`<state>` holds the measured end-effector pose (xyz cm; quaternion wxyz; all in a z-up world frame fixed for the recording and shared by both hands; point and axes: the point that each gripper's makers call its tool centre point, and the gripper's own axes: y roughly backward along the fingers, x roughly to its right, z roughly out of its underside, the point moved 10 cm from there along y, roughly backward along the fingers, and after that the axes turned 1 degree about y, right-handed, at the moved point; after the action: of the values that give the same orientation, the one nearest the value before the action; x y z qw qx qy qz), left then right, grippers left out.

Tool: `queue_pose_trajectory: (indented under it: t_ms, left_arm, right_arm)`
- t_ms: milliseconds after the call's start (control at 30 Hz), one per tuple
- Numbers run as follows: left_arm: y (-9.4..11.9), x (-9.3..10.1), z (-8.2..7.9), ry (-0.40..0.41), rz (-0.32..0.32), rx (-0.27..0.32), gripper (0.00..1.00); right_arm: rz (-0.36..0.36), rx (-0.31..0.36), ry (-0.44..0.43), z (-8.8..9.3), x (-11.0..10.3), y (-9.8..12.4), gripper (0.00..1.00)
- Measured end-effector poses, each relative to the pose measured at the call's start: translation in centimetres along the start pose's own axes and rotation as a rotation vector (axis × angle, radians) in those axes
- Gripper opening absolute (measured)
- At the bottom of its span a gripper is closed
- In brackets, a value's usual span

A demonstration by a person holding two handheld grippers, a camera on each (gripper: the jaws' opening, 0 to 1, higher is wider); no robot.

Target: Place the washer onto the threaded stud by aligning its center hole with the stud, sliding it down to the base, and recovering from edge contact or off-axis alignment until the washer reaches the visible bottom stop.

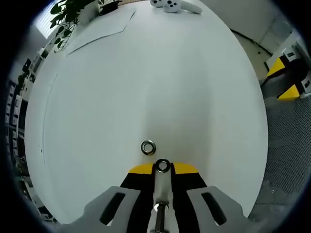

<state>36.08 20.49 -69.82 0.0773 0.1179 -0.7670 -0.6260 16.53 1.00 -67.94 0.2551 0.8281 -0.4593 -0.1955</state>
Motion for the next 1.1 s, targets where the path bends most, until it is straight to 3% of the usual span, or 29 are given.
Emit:
queue_pose_trajectory:
  t_ms: [267, 533, 567, 1100]
  left_arm:
    - [0.0, 0.5, -0.3, -0.064, -0.023, -0.019, 0.10]
    - [0.3, 0.7, 0.2, -0.027, -0.049, -0.008, 0.09]
    - [0.5, 1.0, 0.5, -0.004, -0.023, -0.019, 0.09]
    - [6.0, 0.7, 2.7, 0.028, -0.097, 0.048, 0.09]
  right_arm:
    - [0.004, 0.005, -0.003, 0.0, 0.0, 0.0, 0.23]
    - [0.005, 0.008, -0.004, 0.0, 0.0, 0.0, 0.23]
    - [0.005, 0.009, -0.005, 0.0, 0.0, 0.1, 0.23]
    - [0.004, 0.012, -0.005, 0.0, 0.0, 0.1, 0.23]
